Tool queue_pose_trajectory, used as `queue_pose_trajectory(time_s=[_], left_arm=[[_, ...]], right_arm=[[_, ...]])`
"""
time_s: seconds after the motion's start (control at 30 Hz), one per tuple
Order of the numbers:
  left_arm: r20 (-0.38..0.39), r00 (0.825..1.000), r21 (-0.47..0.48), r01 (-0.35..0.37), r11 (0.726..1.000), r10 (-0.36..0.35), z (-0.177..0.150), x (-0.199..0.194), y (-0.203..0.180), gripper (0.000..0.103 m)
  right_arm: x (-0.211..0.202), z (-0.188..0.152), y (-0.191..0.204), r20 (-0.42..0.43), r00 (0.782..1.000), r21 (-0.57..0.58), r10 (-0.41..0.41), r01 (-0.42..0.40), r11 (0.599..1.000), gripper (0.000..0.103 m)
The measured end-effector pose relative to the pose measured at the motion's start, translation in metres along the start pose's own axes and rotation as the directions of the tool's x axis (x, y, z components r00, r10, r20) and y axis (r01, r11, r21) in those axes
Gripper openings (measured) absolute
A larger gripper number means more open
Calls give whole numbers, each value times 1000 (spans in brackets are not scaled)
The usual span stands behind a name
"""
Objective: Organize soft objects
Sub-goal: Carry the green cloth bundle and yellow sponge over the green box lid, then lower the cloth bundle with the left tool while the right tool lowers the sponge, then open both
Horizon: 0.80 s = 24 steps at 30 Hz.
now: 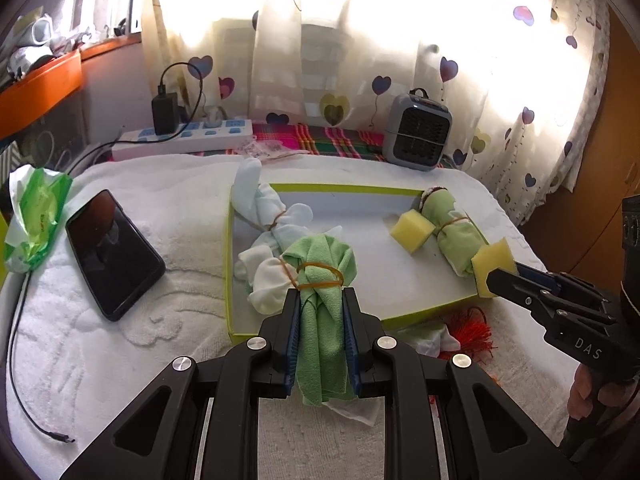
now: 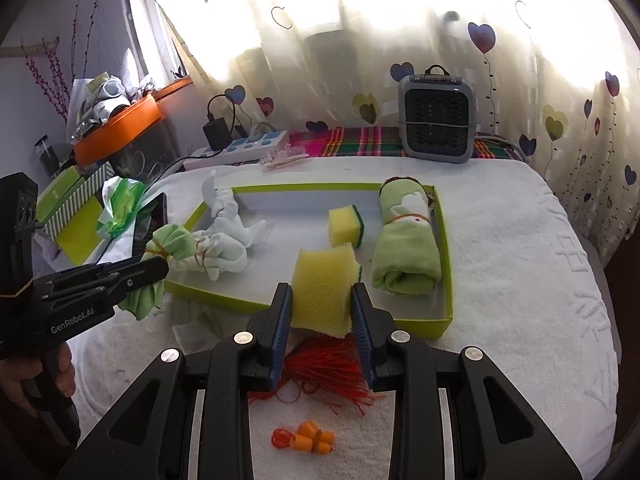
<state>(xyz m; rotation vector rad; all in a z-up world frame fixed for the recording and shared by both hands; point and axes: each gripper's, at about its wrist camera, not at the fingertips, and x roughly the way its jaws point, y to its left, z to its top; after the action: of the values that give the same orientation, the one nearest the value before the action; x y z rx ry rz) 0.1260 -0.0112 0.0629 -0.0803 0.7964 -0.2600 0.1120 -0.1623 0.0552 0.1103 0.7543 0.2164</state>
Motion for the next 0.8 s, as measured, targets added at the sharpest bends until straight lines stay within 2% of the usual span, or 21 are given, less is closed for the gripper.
queue_pose_trajectory(time_s=[0.33,0.8], left_arm=[[-9,1000,-8,-3,1000,3,14,20,5,18],[-22,999,-25,-23,999,23,24,40,16,18]], right_arm=[[30,17,-4,-39,999,-4,3,-3,1000,31],[60,21,-8,-97,995,-8,5,-5,1000,31]])
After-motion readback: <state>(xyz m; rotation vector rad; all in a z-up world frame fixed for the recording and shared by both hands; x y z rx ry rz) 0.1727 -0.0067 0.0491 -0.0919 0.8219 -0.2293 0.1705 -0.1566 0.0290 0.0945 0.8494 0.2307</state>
